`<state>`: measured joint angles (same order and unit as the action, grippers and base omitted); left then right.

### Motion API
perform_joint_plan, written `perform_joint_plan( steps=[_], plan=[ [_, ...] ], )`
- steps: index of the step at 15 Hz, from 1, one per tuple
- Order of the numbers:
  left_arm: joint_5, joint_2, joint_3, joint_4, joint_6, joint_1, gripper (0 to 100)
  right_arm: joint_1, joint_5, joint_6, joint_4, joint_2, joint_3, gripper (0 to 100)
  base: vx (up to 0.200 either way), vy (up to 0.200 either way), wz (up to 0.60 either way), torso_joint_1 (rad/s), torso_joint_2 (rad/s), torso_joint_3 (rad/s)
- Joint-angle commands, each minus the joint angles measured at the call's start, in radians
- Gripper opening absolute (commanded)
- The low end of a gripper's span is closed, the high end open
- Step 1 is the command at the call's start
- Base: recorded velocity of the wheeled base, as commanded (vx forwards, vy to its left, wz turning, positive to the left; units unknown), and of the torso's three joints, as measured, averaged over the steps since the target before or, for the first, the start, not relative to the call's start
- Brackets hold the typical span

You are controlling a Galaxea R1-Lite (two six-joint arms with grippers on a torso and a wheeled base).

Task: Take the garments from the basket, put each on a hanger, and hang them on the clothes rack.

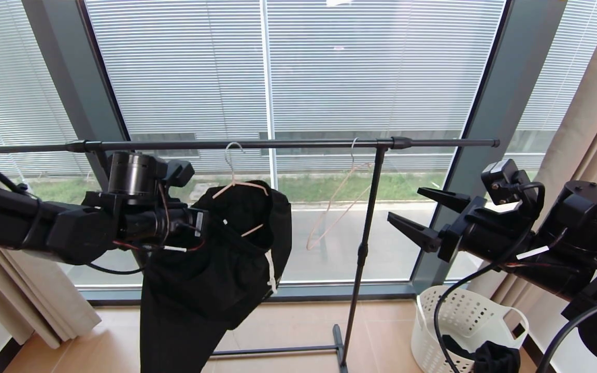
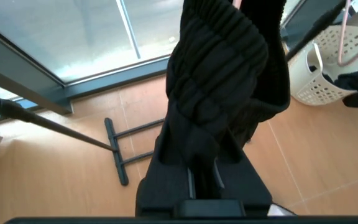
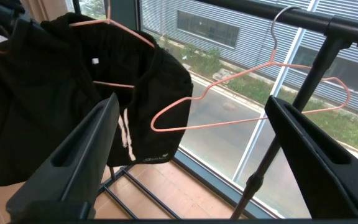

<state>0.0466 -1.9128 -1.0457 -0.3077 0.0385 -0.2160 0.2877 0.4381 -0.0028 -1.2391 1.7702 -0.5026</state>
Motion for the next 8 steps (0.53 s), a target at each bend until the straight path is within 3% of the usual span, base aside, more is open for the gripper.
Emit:
perform_joint_plan(
  steps=[1, 3, 4, 8],
  plan=[
    [-0.024, -0.118, -0.120, -0.010, -0.011, -0.003, 0, -0.001, 0.001, 0.000, 0.000, 0.000, 0.001, 100, 0.000, 0.000, 0.00, 0.000, 0.00, 0.000],
    [-0.024, -0.149, -0.168, -0.010, -0.025, -0.005, 0, 0.001, 0.001, 0.000, 0.000, 0.002, 0.001, 100, 0.000, 0.000, 0.00, 0.000, 0.00, 0.000],
    [-0.024, -0.180, -0.226, -0.010, -0.072, -0.010, 0, 0.001, 0.001, -0.002, 0.000, 0.003, 0.001, 100, 0.000, 0.000, 0.00, 0.000, 0.00, 0.000],
    [-0.024, -0.244, -0.283, -0.010, -0.083, -0.011, 0, -0.001, 0.001, 0.000, 0.000, 0.005, 0.001, 100, 0.000, 0.000, 0.00, 0.000, 0.00, 0.000]
  ],
)
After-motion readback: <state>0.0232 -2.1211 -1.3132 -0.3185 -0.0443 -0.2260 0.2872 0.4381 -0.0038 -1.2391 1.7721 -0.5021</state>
